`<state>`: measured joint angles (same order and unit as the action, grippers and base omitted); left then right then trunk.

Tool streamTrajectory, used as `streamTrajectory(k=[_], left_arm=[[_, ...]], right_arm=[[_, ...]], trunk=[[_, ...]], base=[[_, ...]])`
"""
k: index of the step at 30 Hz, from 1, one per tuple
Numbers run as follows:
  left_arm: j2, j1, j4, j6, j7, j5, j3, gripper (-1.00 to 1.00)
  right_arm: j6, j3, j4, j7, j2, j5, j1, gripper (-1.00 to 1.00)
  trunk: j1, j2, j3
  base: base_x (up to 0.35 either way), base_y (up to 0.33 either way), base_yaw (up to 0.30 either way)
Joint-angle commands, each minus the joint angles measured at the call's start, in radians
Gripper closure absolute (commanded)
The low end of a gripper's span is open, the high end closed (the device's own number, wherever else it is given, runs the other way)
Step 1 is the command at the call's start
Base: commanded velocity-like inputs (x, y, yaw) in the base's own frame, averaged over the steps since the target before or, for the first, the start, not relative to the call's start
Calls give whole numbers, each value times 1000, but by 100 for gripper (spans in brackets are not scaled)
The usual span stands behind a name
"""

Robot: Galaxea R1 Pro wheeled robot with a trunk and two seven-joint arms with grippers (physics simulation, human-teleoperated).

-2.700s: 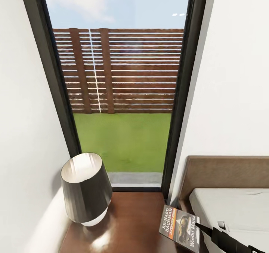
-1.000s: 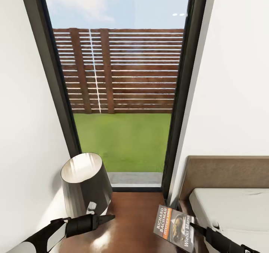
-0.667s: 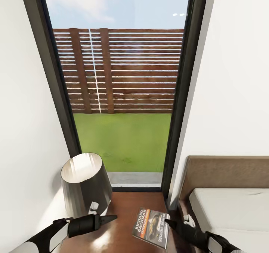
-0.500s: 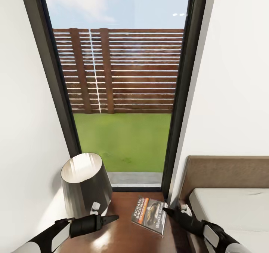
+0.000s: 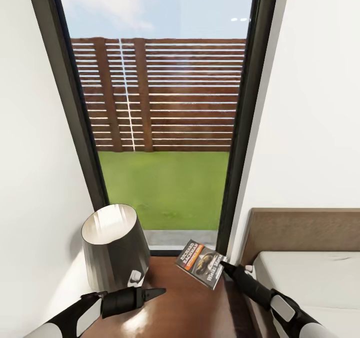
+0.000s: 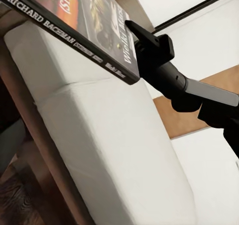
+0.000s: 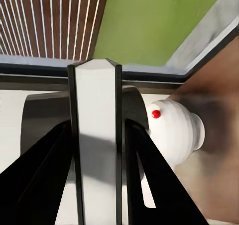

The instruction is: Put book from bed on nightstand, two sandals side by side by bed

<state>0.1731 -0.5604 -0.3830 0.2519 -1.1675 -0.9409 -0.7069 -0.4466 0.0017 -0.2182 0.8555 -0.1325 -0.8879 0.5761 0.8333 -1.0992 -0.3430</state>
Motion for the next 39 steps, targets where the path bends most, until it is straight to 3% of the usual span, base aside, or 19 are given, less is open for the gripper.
streamTrajectory(k=[1, 6, 12, 19, 39], left_arm=[[1, -1, -1, 10, -1, -10, -6, -100], [0, -1, -1, 10, 0, -10, -6, -100], [0, -1, -1, 10, 0, -10, -6, -100], [-4, -1, -1, 10, 0, -10, -6, -100], [-4, -1, -1, 10, 0, -10, -6, -100]], right_arm=[[-10, 0, 0, 1, 1, -6, 1, 100], [-12, 0, 2, 0, 28, -5, 1, 100], [-12, 1, 2, -1, 37, -5, 1, 100], [-12, 4, 3, -4, 66, 1, 1, 100], [-12, 3, 2, -6, 70, -3, 1, 100]], trunk=[[0, -1, -1], [12, -22, -11], [35, -64, -29], [61, -113, -51], [138, -253, -114]], base=[[0, 0, 0], [0, 0, 0], [0, 0, 0], [0, 0, 0], [0, 0, 0]])
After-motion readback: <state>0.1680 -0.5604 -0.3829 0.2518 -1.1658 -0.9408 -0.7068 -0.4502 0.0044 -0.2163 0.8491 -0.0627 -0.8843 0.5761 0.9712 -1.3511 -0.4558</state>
